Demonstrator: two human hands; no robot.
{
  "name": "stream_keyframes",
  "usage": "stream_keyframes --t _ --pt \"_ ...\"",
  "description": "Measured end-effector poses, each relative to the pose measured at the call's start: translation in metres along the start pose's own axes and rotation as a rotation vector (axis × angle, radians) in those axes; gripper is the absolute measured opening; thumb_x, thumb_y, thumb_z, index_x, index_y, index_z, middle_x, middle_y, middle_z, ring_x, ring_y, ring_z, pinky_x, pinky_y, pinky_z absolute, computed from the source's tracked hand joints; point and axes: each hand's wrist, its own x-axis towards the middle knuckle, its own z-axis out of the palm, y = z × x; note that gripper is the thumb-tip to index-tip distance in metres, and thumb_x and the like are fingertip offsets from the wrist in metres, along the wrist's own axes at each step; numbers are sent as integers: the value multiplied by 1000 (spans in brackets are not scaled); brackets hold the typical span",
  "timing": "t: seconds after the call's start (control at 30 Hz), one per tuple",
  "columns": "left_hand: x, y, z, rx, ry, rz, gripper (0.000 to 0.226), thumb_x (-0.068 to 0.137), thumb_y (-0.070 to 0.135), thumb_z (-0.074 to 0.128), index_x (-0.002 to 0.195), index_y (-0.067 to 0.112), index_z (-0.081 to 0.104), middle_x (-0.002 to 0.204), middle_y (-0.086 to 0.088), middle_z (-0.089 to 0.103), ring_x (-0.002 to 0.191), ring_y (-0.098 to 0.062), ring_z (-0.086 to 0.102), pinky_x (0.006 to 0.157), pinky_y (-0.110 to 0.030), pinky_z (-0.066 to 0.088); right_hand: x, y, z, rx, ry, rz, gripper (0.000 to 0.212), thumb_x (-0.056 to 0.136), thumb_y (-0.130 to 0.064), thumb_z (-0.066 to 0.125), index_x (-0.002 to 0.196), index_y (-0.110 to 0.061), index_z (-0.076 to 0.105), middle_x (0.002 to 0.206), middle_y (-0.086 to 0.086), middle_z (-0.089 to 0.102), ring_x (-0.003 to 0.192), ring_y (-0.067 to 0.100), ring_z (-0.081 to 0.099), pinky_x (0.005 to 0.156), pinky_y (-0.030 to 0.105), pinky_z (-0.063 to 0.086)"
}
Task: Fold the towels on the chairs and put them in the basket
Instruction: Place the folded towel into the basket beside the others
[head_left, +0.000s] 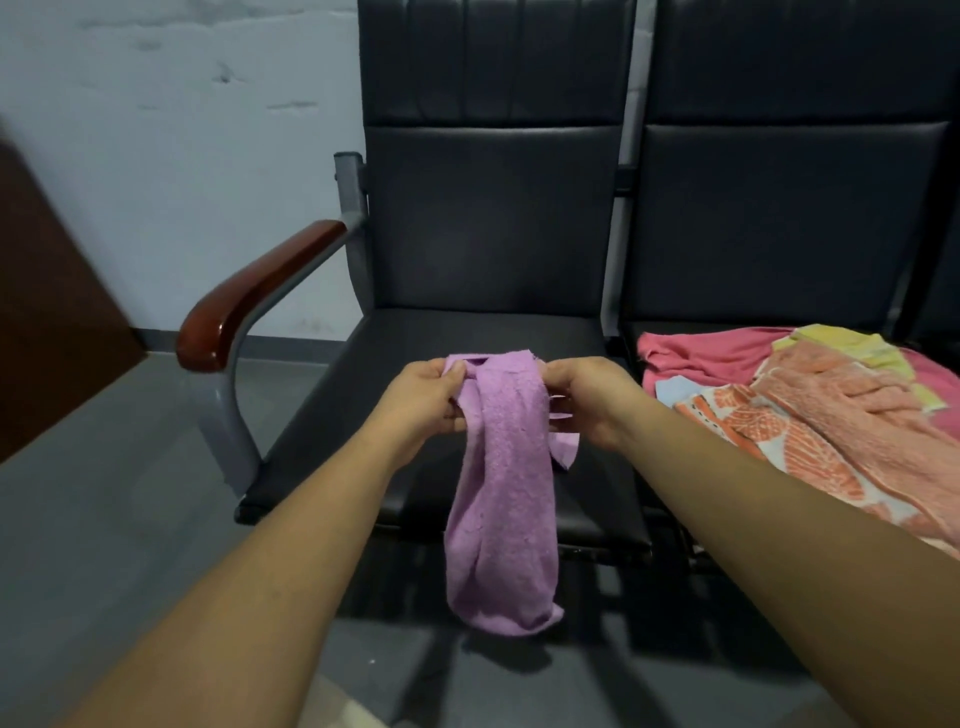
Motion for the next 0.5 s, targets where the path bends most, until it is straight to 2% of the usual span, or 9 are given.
stream_keyframes --t 0.1,0.17,0.23,0.3,0.37,0.43,0.5 --pt "-7 11 5 -92 78 -20 31 106 31 46 112 11 68 101 -11 75 89 -22 73 77 -34 60 -14 -2 6 54 3 -10 17 83 4 55 80 -6 70 70 3 61 59 16 55 56 30 48" --pt "-15 22 10 -124 135 -15 29 106 32 46 107 14 69 100 -9 75 92 -22 72 80 -35 61 -26 -5 9 78 18 10 20 79 8 52 74 -6 67 65 3 55 54 16 49 48 26 44" --pt "-23 34 12 -86 177 15 31 107 33 44 97 17 69 98 -8 74 93 -22 71 86 -37 61 -38 -10 8 42 50 30 20 79 9 53 74 -2 69 62 4 57 57 19 51 47 26 45" --pt "-29 44 12 -37 205 39 32 107 33 42 97 17 68 101 -9 73 96 -23 70 88 -39 60 -46 -18 7 -2 111 6 16 84 5 57 76 0 69 62 7 58 60 23 50 50 27 42" --pt "-35 54 12 -79 149 28 32 107 32 41 106 12 66 106 -12 73 98 -26 71 87 -40 60 -57 -26 7 -66 130 -87 20 97 -22 60 90 -7 70 72 7 61 65 22 53 58 29 43" --pt "-42 64 12 -146 19 11 34 108 30 41 116 5 64 108 -18 73 100 -30 73 85 -41 61 -67 -33 11 -276 75 -228 38 92 -54 61 102 -19 69 91 -2 67 82 14 61 70 29 49" --pt "-48 73 13 -151 -55 30 33 108 28 41 119 4 62 108 -20 74 100 -31 73 83 -40 61 -76 -38 18 -527 35 -364 41 84 -55 71 108 -22 67 102 -7 67 93 7 62 72 25 48"
